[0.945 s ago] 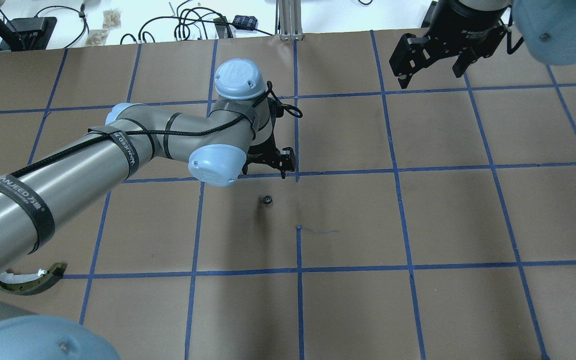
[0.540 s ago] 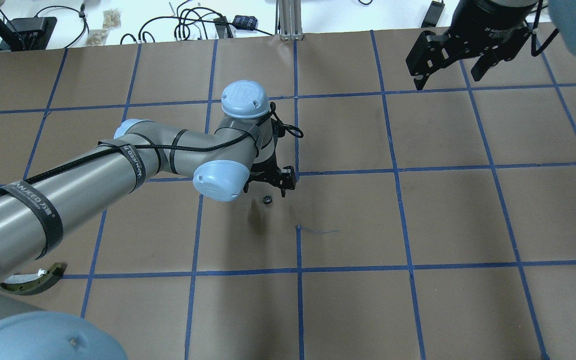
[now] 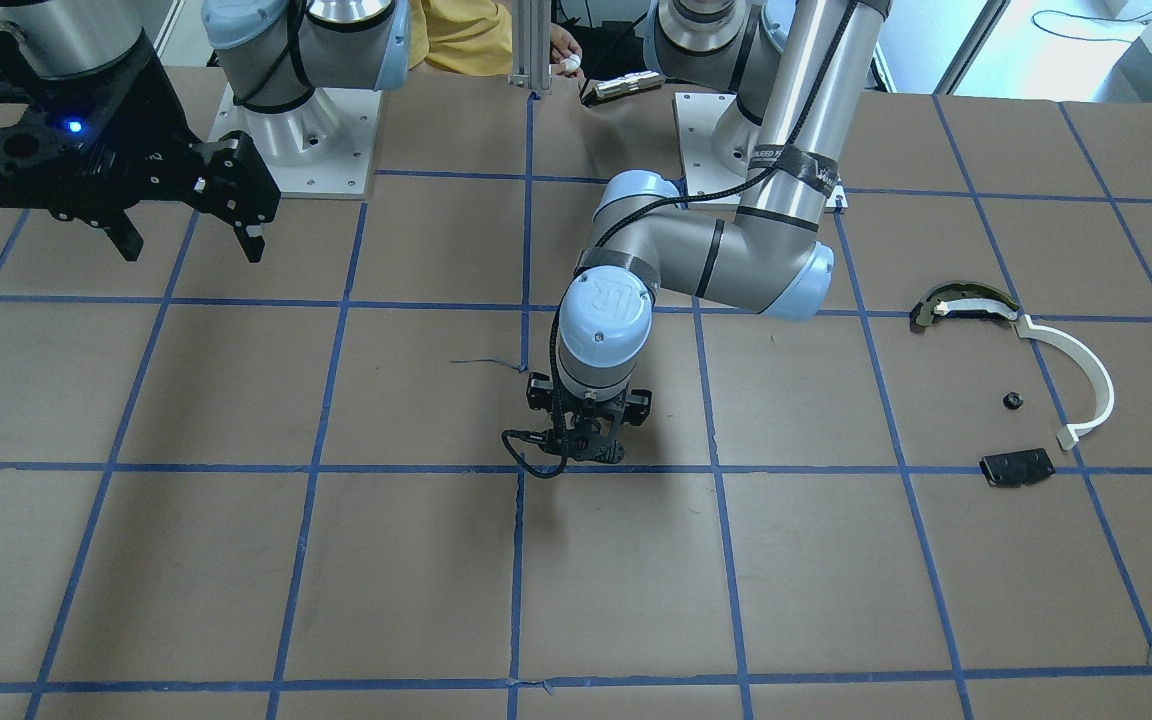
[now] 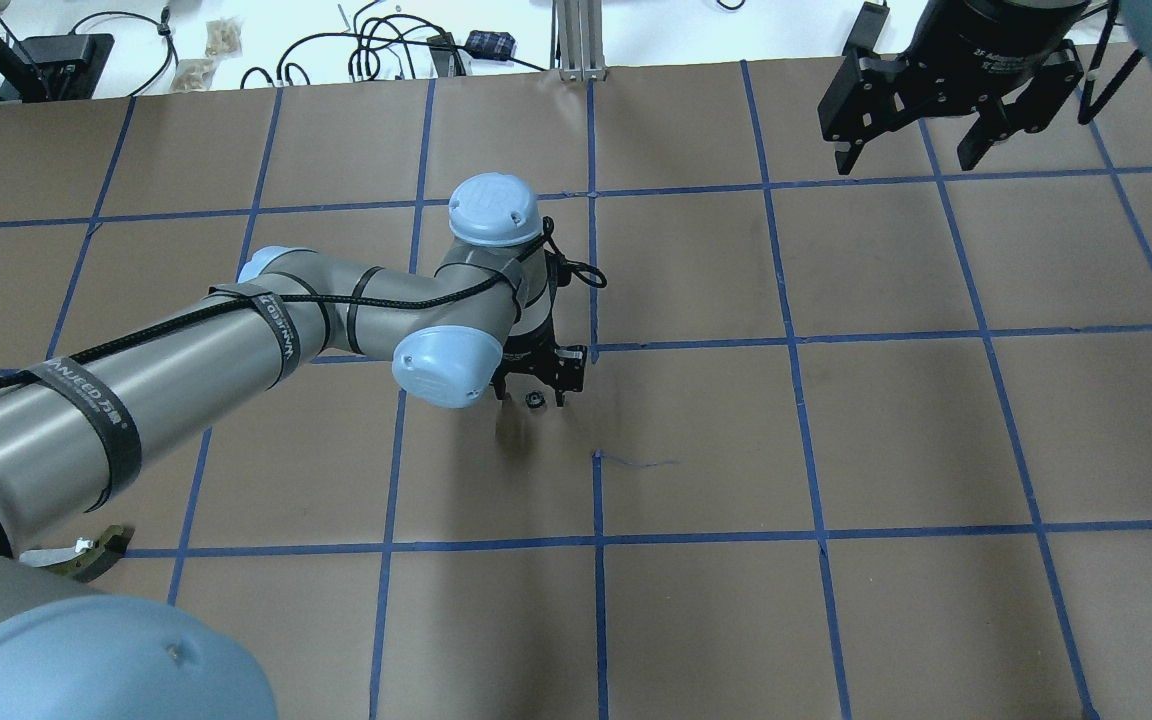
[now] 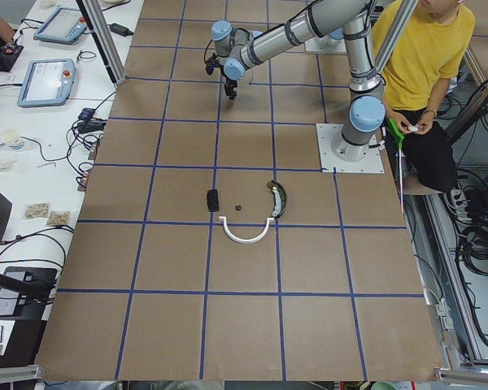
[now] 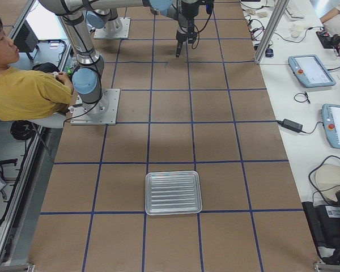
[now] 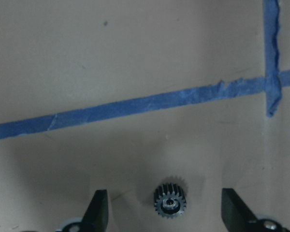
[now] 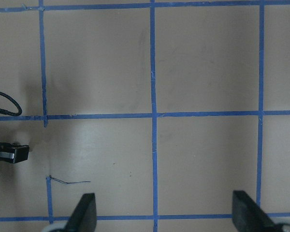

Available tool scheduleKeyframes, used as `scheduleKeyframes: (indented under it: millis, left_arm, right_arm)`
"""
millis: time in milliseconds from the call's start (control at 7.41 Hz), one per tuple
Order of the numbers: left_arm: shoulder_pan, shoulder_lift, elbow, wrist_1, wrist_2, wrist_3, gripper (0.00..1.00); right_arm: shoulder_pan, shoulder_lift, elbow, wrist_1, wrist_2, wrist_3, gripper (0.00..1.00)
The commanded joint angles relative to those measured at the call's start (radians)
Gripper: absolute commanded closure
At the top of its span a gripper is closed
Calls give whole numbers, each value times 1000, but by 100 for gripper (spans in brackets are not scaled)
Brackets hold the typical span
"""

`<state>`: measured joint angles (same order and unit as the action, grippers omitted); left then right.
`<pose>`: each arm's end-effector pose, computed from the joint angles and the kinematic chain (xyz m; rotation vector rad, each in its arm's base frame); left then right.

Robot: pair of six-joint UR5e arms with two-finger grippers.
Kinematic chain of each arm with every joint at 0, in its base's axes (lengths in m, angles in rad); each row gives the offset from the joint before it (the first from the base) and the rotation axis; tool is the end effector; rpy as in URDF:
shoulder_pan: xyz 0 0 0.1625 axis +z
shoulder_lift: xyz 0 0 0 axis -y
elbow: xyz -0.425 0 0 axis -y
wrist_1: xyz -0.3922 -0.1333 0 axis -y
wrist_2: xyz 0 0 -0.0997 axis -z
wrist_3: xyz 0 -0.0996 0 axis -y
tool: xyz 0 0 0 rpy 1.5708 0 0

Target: Place bearing gear from tray to pile

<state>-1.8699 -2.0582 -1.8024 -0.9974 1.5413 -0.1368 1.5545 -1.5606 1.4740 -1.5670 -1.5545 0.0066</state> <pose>-0.3006 -0.5125 0.1667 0.2504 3.1202 0.2329 0.1267 -0.5048 0.5304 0.0347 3.1228 -0.1295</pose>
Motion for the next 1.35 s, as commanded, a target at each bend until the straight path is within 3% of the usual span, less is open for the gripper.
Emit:
scheduleKeyframes:
  millis: [0,135,405,540,675,945,1215]
  left_arm:
    - [0,0,0,-1,-3,-47,82]
    - [0,-2,0,-1,-1,-64,100]
    - [2,7,17,-1,23,-57,100]
    - [26,33,24,-9,98,-43,100]
    - [114,52,61,-68,118,-5,100]
    - [355,93,116,-157,121,249,100]
    - [609,115,101,-162,126,534,100]
  right_arm:
    - [1,-7,6,2,13,18,0]
    - [3,-9,6,2,11,18,0]
    - [6,-10,6,2,8,15,0]
    - [6,-9,6,-7,4,3,0]
    - [6,-9,8,-10,14,3,0]
    - [6,-7,15,-7,4,0,0]
    - [6,-10,61,-40,19,6,0]
